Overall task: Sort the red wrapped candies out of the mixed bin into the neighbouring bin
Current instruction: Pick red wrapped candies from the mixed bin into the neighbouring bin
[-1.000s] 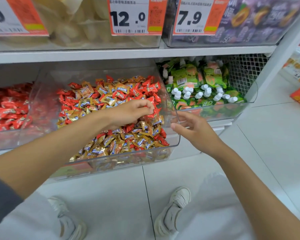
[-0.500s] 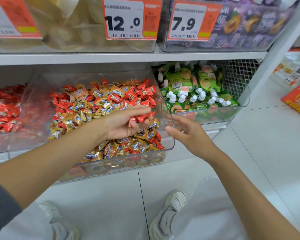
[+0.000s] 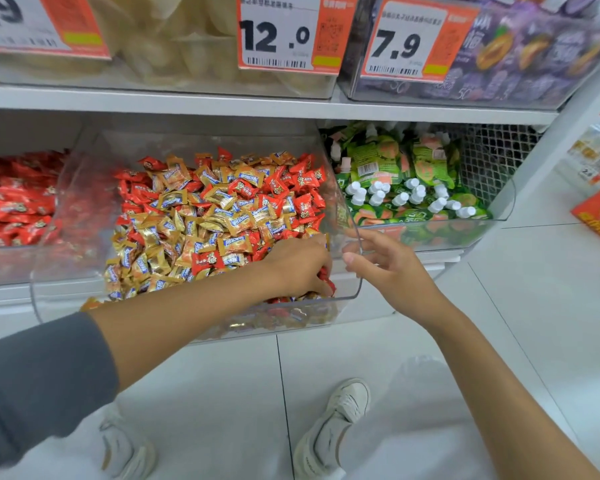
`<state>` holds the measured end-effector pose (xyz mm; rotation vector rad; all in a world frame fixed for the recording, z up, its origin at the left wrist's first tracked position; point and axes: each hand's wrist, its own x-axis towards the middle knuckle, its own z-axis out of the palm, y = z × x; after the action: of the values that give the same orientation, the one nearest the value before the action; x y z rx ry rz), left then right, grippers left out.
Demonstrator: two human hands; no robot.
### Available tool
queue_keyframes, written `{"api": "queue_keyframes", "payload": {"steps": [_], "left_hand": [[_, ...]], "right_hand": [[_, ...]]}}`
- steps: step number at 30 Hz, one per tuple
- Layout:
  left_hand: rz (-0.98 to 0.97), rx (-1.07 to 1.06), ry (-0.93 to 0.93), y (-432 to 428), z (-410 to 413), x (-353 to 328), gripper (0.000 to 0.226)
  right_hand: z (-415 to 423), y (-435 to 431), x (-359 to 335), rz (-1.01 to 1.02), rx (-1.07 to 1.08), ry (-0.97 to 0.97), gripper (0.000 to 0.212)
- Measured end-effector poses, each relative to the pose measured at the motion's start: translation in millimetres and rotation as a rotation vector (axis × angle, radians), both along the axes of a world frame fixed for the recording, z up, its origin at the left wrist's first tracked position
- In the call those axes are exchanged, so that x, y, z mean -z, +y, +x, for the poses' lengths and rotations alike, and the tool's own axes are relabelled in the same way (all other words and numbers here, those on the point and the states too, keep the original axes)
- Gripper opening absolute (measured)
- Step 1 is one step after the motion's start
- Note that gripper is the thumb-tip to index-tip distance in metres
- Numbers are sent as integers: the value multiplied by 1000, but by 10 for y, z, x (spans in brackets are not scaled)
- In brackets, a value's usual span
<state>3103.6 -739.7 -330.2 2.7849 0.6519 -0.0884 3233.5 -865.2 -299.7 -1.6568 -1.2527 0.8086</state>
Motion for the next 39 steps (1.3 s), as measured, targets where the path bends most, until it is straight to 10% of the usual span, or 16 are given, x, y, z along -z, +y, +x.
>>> {"api": "queue_keyframes", "payload": {"steps": [5, 10, 22, 32, 39], "left_hand": [[-568, -227, -401, 229, -156, -141, 24], [-978, -343, -388, 385, -414, -382, 24], [51, -3, 38, 208, -48, -36, 52], [-596, -310, -475, 388, -270, -166, 37], [-809, -394, -476, 408, -378, -302, 25]], "right_hand": [[-8, -16, -18, -5, -4, -9, 30], [-6, -6, -8, -7, -2, -22, 29], [-41, -7, -40, -4, 2, -23, 30], [-355, -86, 41, -74, -169, 233, 56], [-316, -104, 61, -99, -195, 250, 65]]}}
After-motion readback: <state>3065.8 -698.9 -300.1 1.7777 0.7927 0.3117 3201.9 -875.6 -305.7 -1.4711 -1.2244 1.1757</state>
